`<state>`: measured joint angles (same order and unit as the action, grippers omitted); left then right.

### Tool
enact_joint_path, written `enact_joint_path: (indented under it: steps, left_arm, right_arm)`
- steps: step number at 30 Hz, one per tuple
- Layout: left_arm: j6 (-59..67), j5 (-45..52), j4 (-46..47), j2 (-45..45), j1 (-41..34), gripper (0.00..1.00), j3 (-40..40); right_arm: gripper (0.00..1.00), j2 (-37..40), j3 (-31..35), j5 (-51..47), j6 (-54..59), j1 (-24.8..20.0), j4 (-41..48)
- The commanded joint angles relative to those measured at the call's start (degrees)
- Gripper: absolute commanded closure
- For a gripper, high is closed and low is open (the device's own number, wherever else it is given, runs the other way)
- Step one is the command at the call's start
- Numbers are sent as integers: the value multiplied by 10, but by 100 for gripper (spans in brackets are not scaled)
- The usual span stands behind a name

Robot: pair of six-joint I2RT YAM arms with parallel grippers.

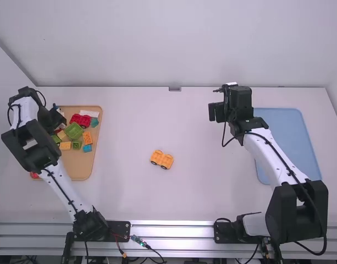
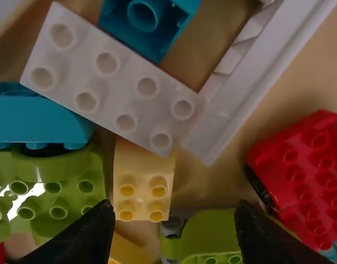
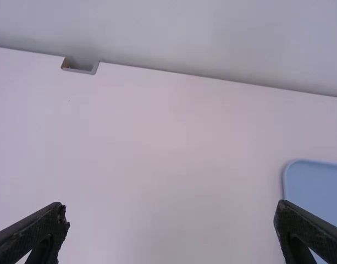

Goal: Assemble lego blocks to make yellow taxi

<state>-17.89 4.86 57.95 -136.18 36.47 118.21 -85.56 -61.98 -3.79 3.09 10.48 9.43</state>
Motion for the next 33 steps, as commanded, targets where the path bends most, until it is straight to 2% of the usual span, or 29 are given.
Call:
enact_joint_path:
  steps: [1, 7, 11, 13, 22, 33]
  left_arm:
    - [11, 4, 5, 7, -5, 41, -3]
    - [12, 0, 14, 7, -5, 46, -3]
    - [22, 1, 14, 7, -5, 46, -6]
    - [20, 0, 5, 7, -5, 50, -14]
    - [4, -26, -25, 7, -5, 52, -60]
    - [-1, -29, -33, 7, -5, 52, -72]
  right_arm:
    - [1, -2, -10, -1, -3, 1, 2]
    - [1, -2, -10, -1, -3, 1, 2]
    - [1, -2, -10, -1, -3, 1, 2]
    - [1, -2, -10, -1, -3, 1, 2]
    - [1, -2, -10, -1, -3, 1, 0]
    - [1, -2, -10, -1, -4, 1, 1]
